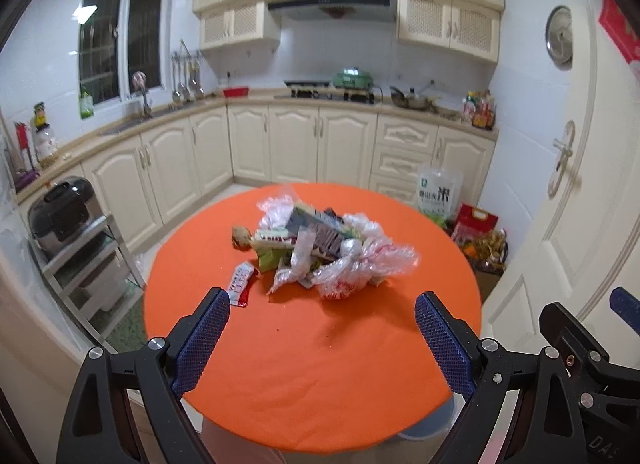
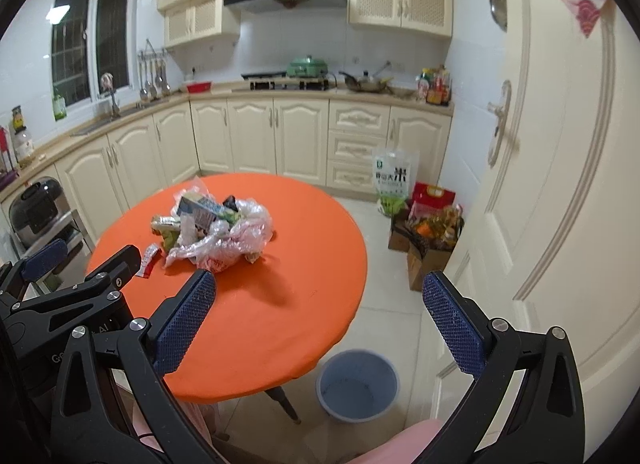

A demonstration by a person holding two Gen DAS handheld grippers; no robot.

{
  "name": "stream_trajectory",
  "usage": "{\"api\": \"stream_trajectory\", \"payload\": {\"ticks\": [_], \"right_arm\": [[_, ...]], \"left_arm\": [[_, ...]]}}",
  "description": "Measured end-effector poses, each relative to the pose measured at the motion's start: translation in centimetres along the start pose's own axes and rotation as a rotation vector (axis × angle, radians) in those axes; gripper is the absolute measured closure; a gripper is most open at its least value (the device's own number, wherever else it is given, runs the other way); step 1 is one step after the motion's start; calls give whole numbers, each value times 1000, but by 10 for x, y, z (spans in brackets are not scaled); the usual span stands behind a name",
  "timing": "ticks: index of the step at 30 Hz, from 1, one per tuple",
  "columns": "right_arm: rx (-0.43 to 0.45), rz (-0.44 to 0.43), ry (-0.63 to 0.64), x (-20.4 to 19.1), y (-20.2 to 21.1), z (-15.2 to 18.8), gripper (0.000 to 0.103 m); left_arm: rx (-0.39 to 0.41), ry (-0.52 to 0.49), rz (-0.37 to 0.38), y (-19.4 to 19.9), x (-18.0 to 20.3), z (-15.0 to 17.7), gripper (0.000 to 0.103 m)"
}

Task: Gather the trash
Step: 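Reach the right tool into the pile and grasp the clear plastic bags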

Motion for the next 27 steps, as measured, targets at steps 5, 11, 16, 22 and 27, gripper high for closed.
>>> {"api": "stream_trajectory", "payload": {"ticks": [5, 11, 16, 22, 27], "right_arm": [[-86, 36, -5, -16, -35, 3, 0], [-208, 25, -10, -40, -80, 17, 0], [-267, -25, -20, -68, -114, 26, 0], [-294, -215, -143, -102, -152, 22, 2], [-318, -271, -219, -119, -189, 14, 5]], "left_arm": [[-86, -14, 15, -50, -22, -8, 11], [-192, -7, 15, -104, -49, -8, 12], [-241, -6, -28, -131, -79, -3, 12], [-254, 14, -71, -148, -115, -10, 13], [-230, 16, -78, -168, -131, -20, 13]]}}
Point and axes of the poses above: each gripper's, at about its wrist camera, not at the fingertips, and y roughly against the way its jaws point, x to its right, z to its underside, the point moved 9 cm from there along -y, roughly the way its jaws point, and after that the axes turned 14 degrees about y, right-handed, at the moved point
